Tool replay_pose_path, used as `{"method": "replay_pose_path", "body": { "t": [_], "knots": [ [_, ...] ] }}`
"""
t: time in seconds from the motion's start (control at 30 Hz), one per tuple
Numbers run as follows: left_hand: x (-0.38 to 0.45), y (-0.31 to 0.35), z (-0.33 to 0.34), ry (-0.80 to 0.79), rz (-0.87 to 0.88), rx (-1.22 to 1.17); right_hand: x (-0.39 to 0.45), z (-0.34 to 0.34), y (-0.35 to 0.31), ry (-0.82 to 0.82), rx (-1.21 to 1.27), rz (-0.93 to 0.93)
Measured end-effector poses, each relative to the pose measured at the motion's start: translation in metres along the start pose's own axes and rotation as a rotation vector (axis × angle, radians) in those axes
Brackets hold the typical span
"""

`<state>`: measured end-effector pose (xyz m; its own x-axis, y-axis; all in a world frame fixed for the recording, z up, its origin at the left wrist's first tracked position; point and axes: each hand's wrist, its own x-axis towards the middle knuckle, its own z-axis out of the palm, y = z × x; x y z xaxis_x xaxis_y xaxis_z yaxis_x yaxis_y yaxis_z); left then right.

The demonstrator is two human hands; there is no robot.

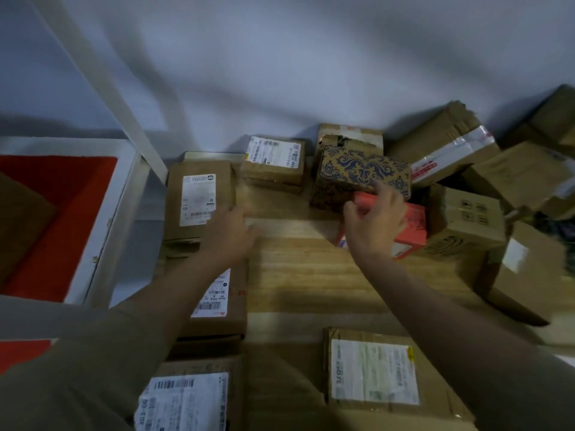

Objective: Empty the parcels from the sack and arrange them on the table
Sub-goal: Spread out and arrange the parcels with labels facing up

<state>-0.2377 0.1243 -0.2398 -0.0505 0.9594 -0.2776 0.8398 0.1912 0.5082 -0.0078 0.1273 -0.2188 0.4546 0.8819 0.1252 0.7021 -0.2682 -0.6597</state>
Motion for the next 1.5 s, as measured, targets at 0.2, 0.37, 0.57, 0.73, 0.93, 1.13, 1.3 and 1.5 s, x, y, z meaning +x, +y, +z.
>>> {"method": "replay_pose_path", "body": {
  "t": [0.2,0.37,0.57,0.73,0.93,1.13,1.3,1.5],
  "knots": [
    [-0.008,0.100,0.043,-0.307,-0.104,-0.601,0.012,-0.055,0.061,0.164,-0.061,0.334],
    [-0.014,0.131,0.075,-0.428,-0.161,-0.592,-0.005,-0.061,0.085,0.042,0.117,0.179],
    [-0.028,0.142,0.091,-0.449,-0.067,-0.588,-0.015,-0.067,0.102,-0.263,0.338,0.390],
    [-0.034,0.116,0.082,-0.025,-0.044,-0.462,-0.017,-0.069,0.086,-0.328,0.436,0.402],
    [-0.028,0.070,0.041,0.185,-0.167,-0.472,-0.024,-0.038,0.033,-0.598,0.543,0.344],
    [-0.019,0.042,0.009,0.204,-0.180,-0.268,-0.012,-0.019,0.009,-0.561,0.335,0.081],
    [-0.031,0.050,0.026,0.159,-0.034,-0.092,0.047,-0.022,0.022,-0.259,-0.166,-0.195],
    [-0.027,0.060,0.038,0.097,0.063,-0.074,0.109,-0.012,0.026,-0.444,-0.535,-0.240]
  ]
}}
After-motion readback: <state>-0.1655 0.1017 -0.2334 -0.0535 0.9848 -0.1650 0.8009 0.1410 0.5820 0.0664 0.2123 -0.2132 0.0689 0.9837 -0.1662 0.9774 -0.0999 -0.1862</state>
